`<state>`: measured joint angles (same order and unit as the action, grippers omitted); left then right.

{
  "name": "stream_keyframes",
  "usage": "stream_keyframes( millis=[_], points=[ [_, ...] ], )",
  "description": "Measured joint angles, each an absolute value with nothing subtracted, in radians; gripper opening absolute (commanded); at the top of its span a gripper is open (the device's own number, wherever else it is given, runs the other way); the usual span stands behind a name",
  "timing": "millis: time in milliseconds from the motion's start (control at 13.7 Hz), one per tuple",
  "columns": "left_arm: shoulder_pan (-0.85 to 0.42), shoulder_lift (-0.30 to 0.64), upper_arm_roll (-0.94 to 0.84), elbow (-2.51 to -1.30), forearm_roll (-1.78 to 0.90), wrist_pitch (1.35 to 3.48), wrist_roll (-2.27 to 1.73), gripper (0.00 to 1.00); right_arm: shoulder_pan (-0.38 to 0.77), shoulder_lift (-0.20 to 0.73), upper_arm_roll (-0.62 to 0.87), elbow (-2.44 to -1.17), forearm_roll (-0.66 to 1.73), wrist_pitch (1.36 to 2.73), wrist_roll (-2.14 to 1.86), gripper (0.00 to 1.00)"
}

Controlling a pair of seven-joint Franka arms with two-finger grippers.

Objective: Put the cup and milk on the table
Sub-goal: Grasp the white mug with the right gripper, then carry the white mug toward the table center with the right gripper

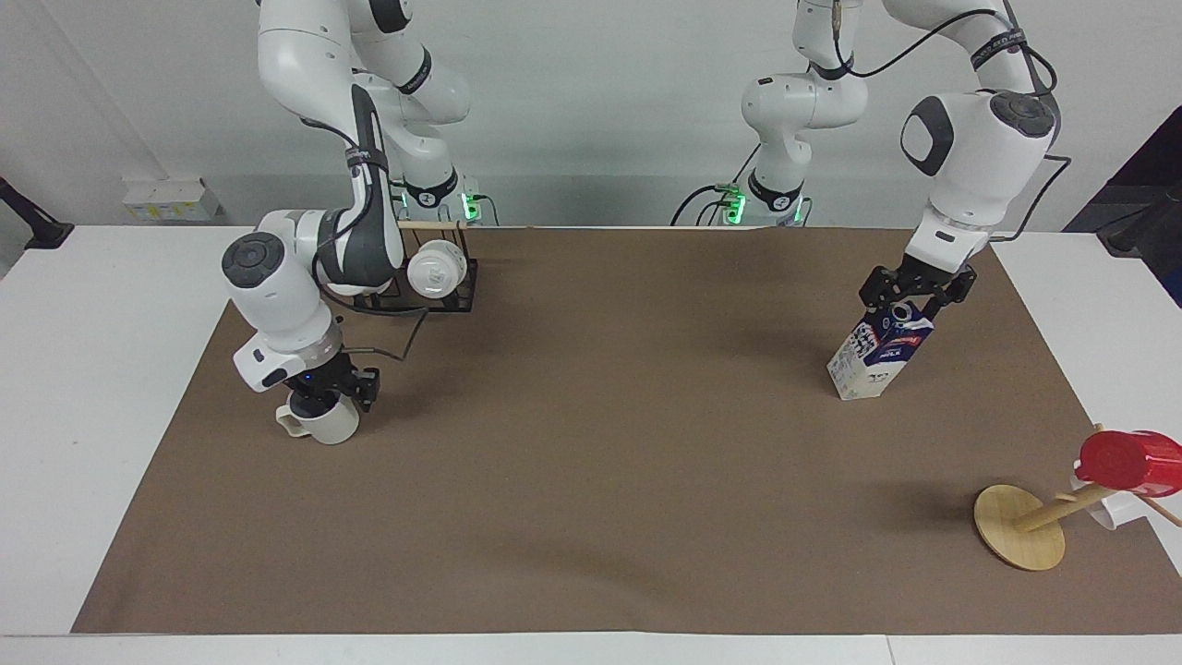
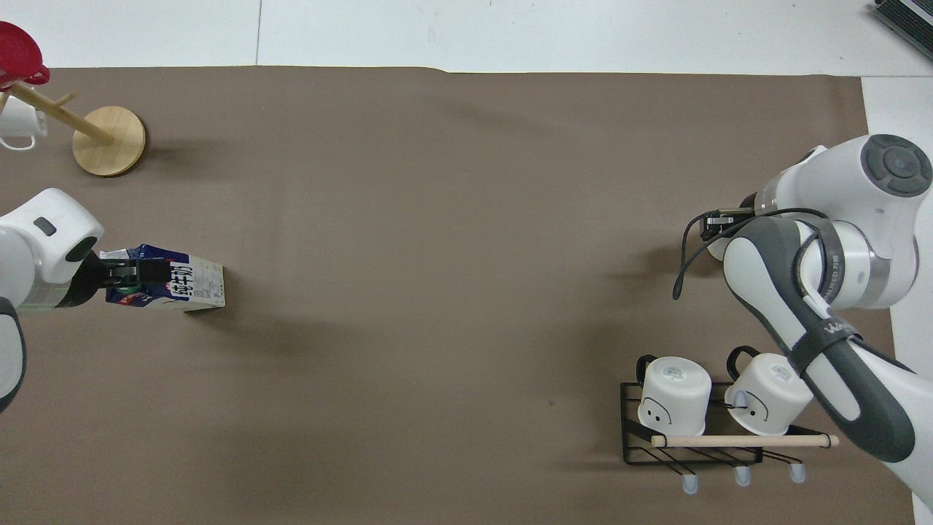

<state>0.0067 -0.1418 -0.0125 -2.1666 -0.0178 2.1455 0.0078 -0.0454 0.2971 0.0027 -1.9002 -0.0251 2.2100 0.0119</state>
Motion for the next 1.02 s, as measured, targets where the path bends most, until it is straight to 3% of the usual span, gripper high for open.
stream_keyframes(
  millis=[219, 437, 801, 1020],
  points=[
    [0.007, -0.128, -0.013, -2.167, -0.018, 2.15, 0.008, 0.74, -0.046, 0.297, 0.002, -1.9, -0.025, 2.21, 0.007, 0.0],
    [0.007, -0.124, -0.013, -2.167, -0.018, 2.154, 0.008, 0.62, -0.045, 0.289, 0.003, -1.894, -0.025, 2.206, 0.007, 0.0],
    [0.007, -0.124, -0.013, -2.167, -0.018, 2.154, 0.009, 0.59, -0.021, 0.209, 0.031, -1.846, -0.024, 2.053, 0.037, 0.0],
    [0.007, -0.124, -0.013, -2.167, -0.018, 2.154, 0.009, 0.55, 0.108, 0.186, 0.04, -1.815, -0.024, 2.011, 0.172, 0.0]
  ],
)
